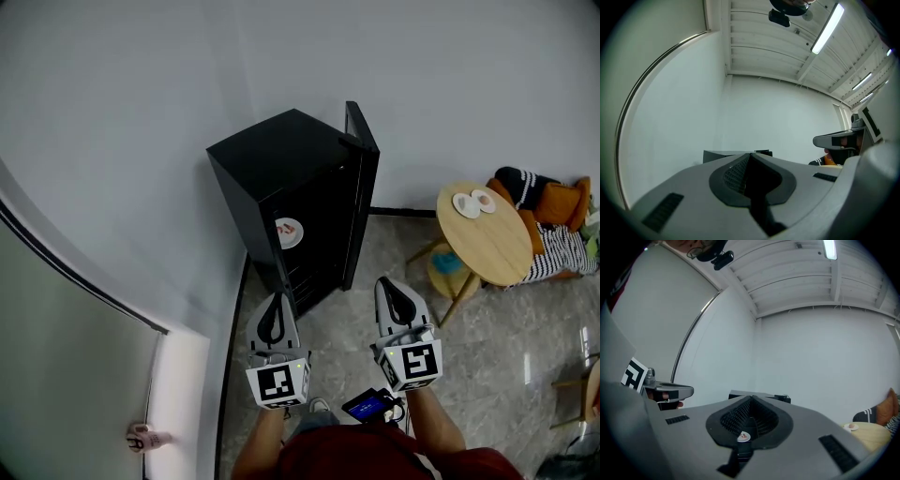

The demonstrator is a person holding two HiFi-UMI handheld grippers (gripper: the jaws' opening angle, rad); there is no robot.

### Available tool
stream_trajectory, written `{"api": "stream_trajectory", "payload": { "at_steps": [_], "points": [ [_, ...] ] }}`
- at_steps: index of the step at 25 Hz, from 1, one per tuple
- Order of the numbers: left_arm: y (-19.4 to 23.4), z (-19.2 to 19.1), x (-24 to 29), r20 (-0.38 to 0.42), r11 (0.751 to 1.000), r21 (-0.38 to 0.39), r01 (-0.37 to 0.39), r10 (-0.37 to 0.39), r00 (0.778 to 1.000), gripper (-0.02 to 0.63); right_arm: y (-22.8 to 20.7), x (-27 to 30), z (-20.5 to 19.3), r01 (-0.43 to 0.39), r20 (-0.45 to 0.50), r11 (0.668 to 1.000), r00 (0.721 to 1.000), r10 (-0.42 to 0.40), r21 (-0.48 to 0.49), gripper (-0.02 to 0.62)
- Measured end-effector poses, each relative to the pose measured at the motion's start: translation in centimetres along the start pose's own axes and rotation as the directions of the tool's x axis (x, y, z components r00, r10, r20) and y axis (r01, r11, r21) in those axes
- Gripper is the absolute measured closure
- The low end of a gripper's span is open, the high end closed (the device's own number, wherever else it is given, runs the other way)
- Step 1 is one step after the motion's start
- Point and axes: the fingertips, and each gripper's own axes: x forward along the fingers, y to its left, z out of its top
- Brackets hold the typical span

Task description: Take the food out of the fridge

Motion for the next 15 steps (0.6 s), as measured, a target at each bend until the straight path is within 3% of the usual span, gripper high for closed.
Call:
{"api": "stream_trajectory", "payload": {
  "at_steps": [3, 8, 15],
  "points": [
    [1.4, -0.6, 1.4, -0.011, 1.000, 0.002, 0.018, -0.018, 1.000, 0.592, 0.7, 2.0, 0.2, 0.012, 0.038, 1.000, 0.999, -0.013, 0.016, 0.572],
    [2.5, -1.2, 3.4, -0.009, 0.999, -0.007, 0.033, -0.033, 0.999, 0.592, 0.5, 3.3, -2.1, 0.031, -0.044, 1.000, 0.999, -0.031, -0.001, 0.572],
    [1.8, -1.8, 6.3, -0.003, 0.998, -0.008, 0.062, -0.062, 0.998, 0.592, -1.3, 5.5, -2.4, 0.048, -0.031, 0.999, 0.998, -0.048, 0.016, 0.572]
  ]
}}
